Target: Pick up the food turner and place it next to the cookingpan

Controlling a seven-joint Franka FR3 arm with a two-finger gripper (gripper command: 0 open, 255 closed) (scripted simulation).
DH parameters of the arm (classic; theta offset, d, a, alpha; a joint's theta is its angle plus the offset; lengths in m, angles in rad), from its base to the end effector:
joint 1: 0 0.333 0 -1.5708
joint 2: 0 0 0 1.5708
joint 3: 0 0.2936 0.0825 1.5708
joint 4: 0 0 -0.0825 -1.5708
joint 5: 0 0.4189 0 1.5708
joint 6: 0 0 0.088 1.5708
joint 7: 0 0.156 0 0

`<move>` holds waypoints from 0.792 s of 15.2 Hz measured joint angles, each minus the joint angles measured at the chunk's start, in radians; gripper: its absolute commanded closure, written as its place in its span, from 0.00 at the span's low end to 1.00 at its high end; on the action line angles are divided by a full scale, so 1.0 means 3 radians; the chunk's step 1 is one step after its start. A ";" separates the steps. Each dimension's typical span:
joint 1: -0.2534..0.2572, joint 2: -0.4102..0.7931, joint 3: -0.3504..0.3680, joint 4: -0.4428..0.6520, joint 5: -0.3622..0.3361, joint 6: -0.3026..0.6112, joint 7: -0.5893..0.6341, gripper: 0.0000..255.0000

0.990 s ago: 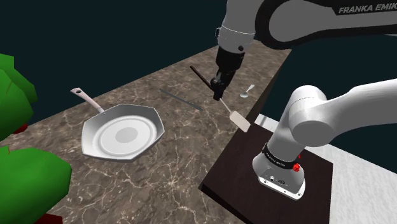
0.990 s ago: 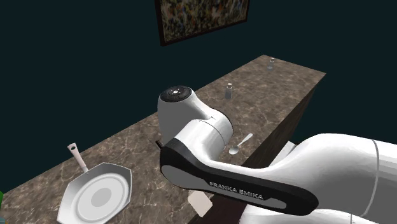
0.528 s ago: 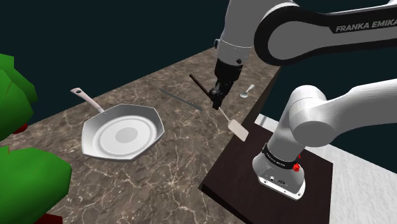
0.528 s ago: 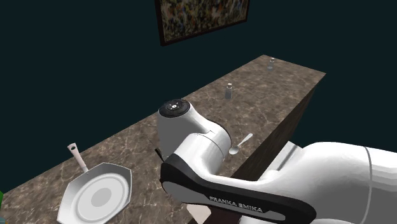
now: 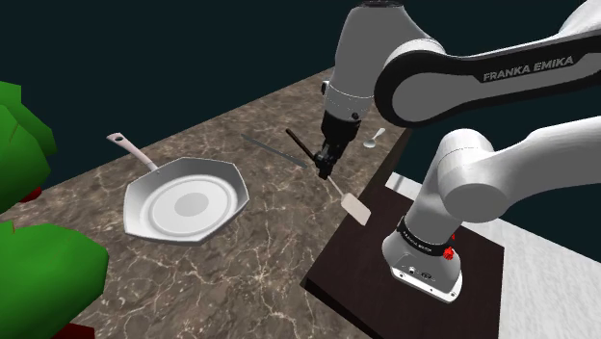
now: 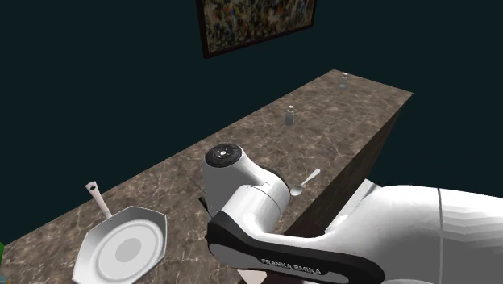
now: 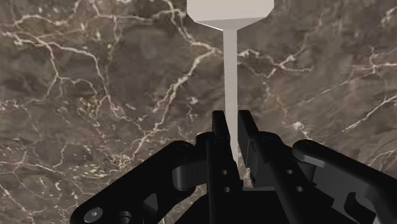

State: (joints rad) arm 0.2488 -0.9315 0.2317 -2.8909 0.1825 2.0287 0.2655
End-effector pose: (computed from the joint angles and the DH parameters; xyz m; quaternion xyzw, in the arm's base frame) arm 0.2998 0.1436 0.3362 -0.9991 -0.0263 -0.0328 0.0010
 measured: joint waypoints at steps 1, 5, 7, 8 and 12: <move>0.0006 0.0003 0.0007 -0.0034 0.0008 0.0037 0.0001 1.00; 0.0023 0.0097 0.0046 -0.0171 0.0048 0.0267 0.0003 1.00; 0.0031 0.0143 0.0062 -0.0248 0.0068 0.0388 -0.0001 1.00; 0.0043 0.0174 0.0080 -0.0279 0.0085 0.0449 0.0010 1.00; 0.0056 0.0304 0.0118 -0.0379 0.0123 0.0679 0.0011 1.00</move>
State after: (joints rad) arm 0.2657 -0.8401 0.2669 -3.0047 0.2193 2.2323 0.2688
